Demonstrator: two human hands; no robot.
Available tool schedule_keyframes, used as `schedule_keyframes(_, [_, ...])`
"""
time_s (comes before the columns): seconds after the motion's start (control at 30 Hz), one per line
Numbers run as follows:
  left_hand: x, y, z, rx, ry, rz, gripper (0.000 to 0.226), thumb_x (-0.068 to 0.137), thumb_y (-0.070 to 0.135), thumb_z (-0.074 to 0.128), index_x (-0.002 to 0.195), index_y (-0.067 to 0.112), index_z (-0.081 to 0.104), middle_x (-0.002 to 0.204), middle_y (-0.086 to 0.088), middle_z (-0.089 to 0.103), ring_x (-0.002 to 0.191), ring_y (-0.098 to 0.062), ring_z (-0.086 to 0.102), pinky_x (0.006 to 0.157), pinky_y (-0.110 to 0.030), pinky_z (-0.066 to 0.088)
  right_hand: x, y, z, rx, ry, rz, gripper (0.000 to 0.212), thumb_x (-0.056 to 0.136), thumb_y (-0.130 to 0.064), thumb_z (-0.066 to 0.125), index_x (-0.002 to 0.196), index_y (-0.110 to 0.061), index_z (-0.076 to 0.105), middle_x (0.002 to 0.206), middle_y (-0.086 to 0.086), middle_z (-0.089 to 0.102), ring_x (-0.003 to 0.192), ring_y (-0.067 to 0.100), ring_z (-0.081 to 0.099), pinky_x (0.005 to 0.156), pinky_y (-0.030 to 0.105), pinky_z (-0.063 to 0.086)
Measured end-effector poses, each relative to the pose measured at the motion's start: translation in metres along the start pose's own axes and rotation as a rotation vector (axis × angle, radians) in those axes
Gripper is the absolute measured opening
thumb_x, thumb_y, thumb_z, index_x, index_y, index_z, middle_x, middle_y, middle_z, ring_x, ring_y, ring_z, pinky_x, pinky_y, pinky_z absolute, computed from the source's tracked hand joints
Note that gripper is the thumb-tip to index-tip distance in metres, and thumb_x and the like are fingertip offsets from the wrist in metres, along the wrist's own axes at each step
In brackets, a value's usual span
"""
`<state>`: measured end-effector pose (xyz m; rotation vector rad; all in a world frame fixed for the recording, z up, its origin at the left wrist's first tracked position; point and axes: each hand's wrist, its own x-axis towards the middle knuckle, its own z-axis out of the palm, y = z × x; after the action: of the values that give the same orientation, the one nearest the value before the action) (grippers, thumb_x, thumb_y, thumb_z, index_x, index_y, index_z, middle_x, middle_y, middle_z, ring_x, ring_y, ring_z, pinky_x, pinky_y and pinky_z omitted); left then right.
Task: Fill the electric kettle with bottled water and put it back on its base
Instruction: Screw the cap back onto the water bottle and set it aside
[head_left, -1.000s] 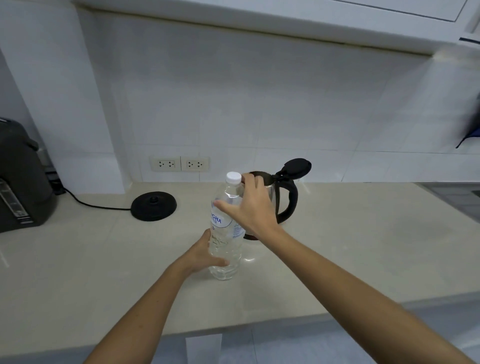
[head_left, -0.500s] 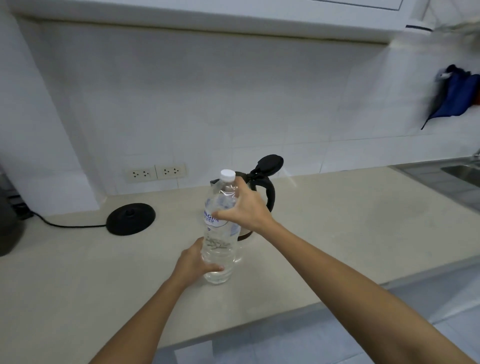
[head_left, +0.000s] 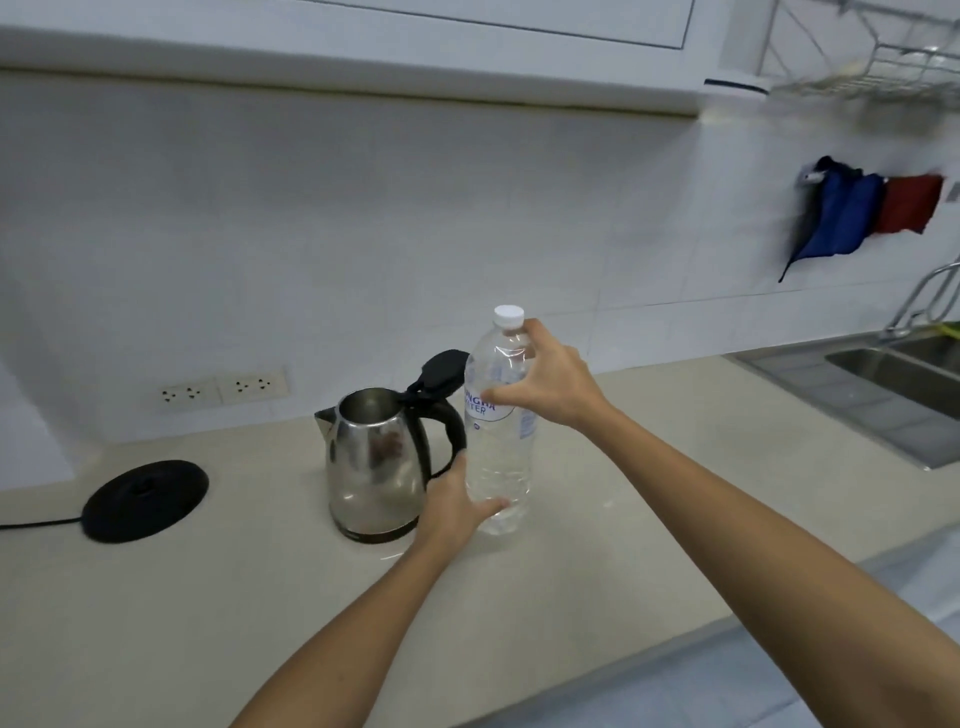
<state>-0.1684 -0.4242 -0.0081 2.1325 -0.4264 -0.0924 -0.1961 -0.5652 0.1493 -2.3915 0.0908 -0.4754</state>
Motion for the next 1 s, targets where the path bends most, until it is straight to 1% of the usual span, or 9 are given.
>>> schedule_keyframes(0.1, [0.029,0.028,0.032,0.068,-0.016,-0.001,0.065,0.073,0.036,0.078,0.128,0.021,0.048,0.105,-0.003,0.070,0.101,-0.023,0.064,0.080,-0.029,0.048,0.018,0.034,-0.020,-0.002,0.047,0.041,0.075,0.056,-0.044,0.081,0.122,-0.033,0.045,0.108,-0.007,0.062,0.102,0.021,0.060,0.086,0.039,0.053])
schedule_keyframes(0.23, [0.063,0.042,0.074,0.007,-0.063,-0.031,0.055,0.077,0.030,0.074,0.126,0.024,0.052,0.097,-0.009,0.071,0.090,-0.027,0.066,0.085,-0.039,0.053,0.039,0.081,-0.037,0.008,0.073,0.085,0.073,0.057,-0.041,0.079,0.121,-0.033,0.045,0.110,-0.008,0.062,0.105,0.018,0.059,0.087,0.037,0.052])
schedule_keyframes(0.33, [0.082,0.048,0.099,-0.104,-0.079,-0.072,0.041,0.083,0.020,0.068,0.122,0.025,0.058,0.109,-0.003,0.069,0.099,-0.026,0.065,0.089,-0.041,0.054,0.051,0.113,-0.044,-0.009,0.064,0.102,0.072,0.061,-0.036,0.080,0.123,-0.030,0.045,0.109,-0.006,0.062,0.103,0.020,0.058,0.082,0.033,0.049])
schedule_keyframes(0.37, [0.086,0.050,0.107,-0.176,-0.090,-0.099,0.046,0.084,0.015,0.067,0.128,0.025,0.057,0.115,0.000,0.066,0.103,-0.024,0.064,0.092,-0.039,0.054,0.054,0.124,-0.045,-0.014,0.065,0.111,0.071,0.062,-0.035,0.080,0.123,-0.028,0.045,0.107,-0.007,0.061,0.102,0.020,0.058,0.079,0.031,0.047])
schedule_keyframes(0.43, [0.089,0.054,0.118,-0.290,-0.150,-0.129,0.067,0.088,0.007,0.066,0.147,0.018,0.039,0.136,-0.001,0.054,0.122,-0.022,0.057,0.102,-0.030,0.047,0.058,0.142,-0.046,-0.027,0.079,0.127,0.069,0.063,-0.034,0.080,0.123,-0.026,0.045,0.102,-0.009,0.058,0.100,0.020,0.058,0.076,0.029,0.043])
schedule_keyframes(0.5, [0.092,0.055,0.132,-0.296,-0.196,-0.127,0.074,0.090,0.006,0.064,0.152,0.013,0.025,0.150,-0.005,0.041,0.136,-0.020,0.045,0.104,-0.022,0.040,0.062,0.157,-0.046,-0.033,0.094,0.138,0.070,0.064,-0.034,0.080,0.124,-0.025,0.045,0.099,-0.011,0.054,0.099,0.019,0.057,0.076,0.029,0.043])
schedule_keyframes(0.73, [0.104,0.056,0.155,-0.276,-0.234,-0.136,0.075,0.093,0.007,0.059,0.154,0.016,0.018,0.154,-0.001,0.036,0.141,-0.016,0.038,0.085,-0.006,0.035,0.071,0.186,-0.047,0.013,0.107,0.172,0.073,0.067,-0.035,0.081,0.129,-0.025,0.042,0.100,-0.008,0.053,0.094,0.016,0.051,0.080,0.028,0.041])
schedule_keyframes(0.9, [0.108,0.051,0.154,-0.277,-0.243,-0.141,0.073,0.092,0.008,0.060,0.154,0.019,0.021,0.154,-0.002,0.037,0.139,-0.016,0.041,0.094,-0.016,0.037,0.075,0.195,-0.047,0.050,0.036,0.151,0.085,0.068,-0.035,0.083,0.138,-0.025,0.035,0.106,-0.008,0.051,0.100,0.014,0.050,0.085,0.031,0.045])
schedule_keyframes(1.0, [0.109,0.051,0.145,-0.260,-0.240,-0.130,0.066,0.093,0.009,0.059,0.151,0.016,0.030,0.153,-0.002,0.038,0.135,-0.022,0.046,0.103,-0.022,0.039,0.071,0.200,-0.038,0.094,0.110,0.088,0.095,0.066,-0.035,0.083,0.144,-0.022,0.031,0.128,-0.006,0.051,0.118,0.015,0.047,0.094,0.030,0.042])
